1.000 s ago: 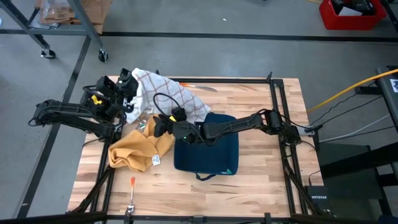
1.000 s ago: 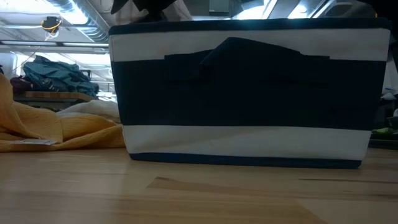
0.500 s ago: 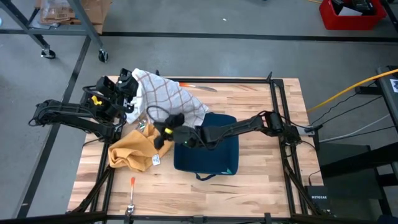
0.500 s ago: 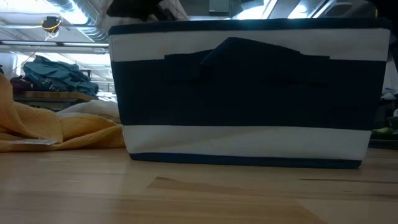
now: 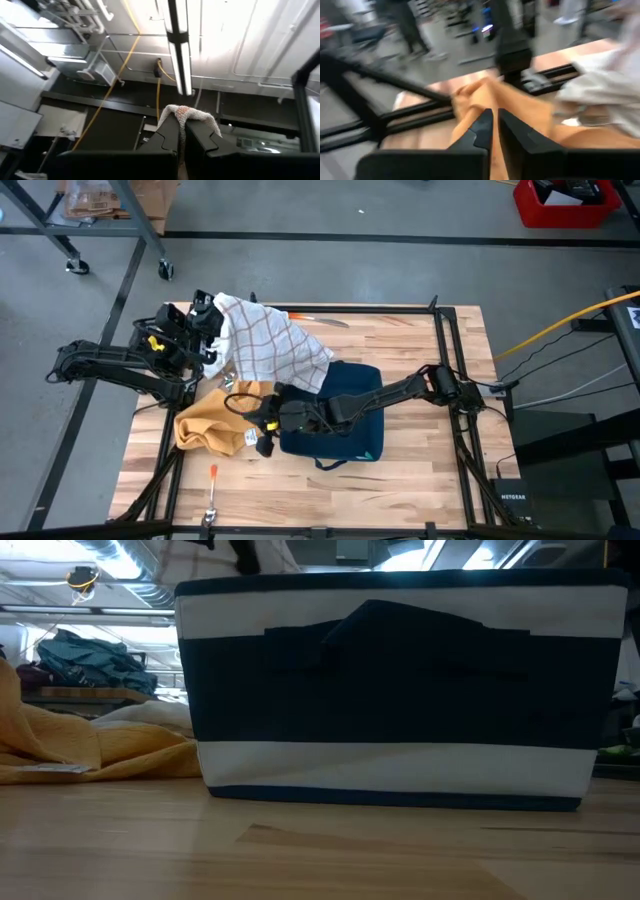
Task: Fold towel
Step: Fold the white-and-brown checkered towel
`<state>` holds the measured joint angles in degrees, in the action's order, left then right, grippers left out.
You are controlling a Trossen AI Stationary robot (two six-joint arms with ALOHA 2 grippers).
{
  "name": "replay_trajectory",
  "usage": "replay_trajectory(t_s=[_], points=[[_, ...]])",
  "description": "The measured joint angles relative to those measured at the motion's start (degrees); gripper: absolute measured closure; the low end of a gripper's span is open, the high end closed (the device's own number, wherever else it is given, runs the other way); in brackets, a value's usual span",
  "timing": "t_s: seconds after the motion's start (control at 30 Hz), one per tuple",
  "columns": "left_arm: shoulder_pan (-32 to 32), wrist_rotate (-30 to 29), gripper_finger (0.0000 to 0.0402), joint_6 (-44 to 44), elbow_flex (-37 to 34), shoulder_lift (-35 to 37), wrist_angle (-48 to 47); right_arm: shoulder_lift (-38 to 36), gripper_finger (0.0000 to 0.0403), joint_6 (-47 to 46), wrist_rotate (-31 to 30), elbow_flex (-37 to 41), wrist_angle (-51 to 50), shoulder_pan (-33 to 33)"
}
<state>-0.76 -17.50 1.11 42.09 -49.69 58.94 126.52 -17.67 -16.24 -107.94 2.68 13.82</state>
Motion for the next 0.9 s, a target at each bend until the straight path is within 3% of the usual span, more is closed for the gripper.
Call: replay_trajectory(t_s=[0.23,0.43,0.6,0.77,0.9], points=[[-0.1,0.9,0.0401,1.1,0.5,-0.1,0.6,-1.2,0.0334,0.0,13.0,0.1,0.0,-0.7],[-1.4,1.2,0.0401,-3.2,7.9,-1.2,0.7,-7.8,0.0368,1.4,16.7,0.0,-2.6,-0.7],[-2.2,6.4,0.0401,-9.8,17.7,-5.1,0.3,-14.5,0.0398,8.7,9.8,0.0,-9.0,-0.6],[-2.4,9.7,0.0401,-13.1,26.2,-11.3,-0.3,-19.5,0.0380,15.0,0.1,0.0,-9.3,-0.7],[-2.3,10.7,0.0401,-14.7,31.4,-16.4,-5.1,-21.0,0.0365,18.5,-4.0,0.0,-8.8,-0.8]])
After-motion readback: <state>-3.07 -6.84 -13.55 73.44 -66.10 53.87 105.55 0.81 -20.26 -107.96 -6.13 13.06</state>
